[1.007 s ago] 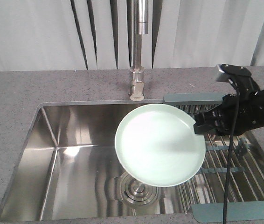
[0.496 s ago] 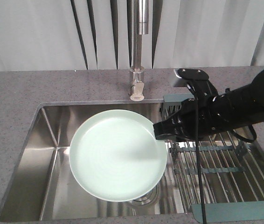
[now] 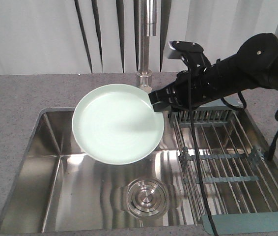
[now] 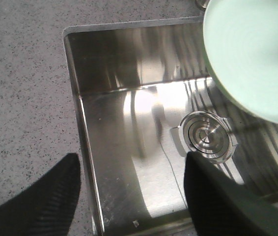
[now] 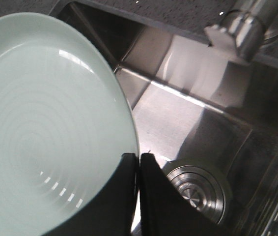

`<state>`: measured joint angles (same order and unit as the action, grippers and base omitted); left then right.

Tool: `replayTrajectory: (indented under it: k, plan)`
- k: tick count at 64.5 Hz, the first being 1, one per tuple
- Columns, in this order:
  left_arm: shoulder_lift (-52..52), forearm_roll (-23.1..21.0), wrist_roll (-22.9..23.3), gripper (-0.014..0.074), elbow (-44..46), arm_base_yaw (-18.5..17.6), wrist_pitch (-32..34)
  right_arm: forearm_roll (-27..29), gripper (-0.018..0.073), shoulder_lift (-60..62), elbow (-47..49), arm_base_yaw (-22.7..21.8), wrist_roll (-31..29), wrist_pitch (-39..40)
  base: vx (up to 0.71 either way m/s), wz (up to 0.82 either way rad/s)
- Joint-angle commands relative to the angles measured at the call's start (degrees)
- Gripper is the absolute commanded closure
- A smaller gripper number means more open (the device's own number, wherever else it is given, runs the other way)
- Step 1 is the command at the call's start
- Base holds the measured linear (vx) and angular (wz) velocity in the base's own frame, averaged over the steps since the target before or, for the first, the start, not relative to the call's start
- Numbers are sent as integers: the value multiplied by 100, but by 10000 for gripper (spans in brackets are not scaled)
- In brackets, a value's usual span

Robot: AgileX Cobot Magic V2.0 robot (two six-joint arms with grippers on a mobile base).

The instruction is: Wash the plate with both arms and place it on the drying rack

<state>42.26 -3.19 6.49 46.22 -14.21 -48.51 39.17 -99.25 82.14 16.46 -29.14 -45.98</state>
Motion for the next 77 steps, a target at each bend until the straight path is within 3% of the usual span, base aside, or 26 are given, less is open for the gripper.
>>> replayTrajectory:
  k: [1, 13, 29, 50, 77]
  plan:
    - [-33, -32, 59, 162, 152, -13, 326, 59, 564, 127, 470, -207, -3, -55, 0, 0]
    - [-33, -32, 59, 162, 152, -13, 326, -561, 561, 212, 612, -616, 263, -337, 0, 0]
    - [-33, -32, 59, 162, 152, -13, 326, -2695, 561, 636, 593, -759, 1549, -699, 0, 0]
    - [-33, -32, 59, 162, 152, -13, 326, -4135, 561, 955, 593, -781, 2377, -1146, 0, 0]
    - [-33, -32, 59, 162, 152, -13, 326, -4288, 561, 955, -402, -1660, 2366, -948, 0, 0]
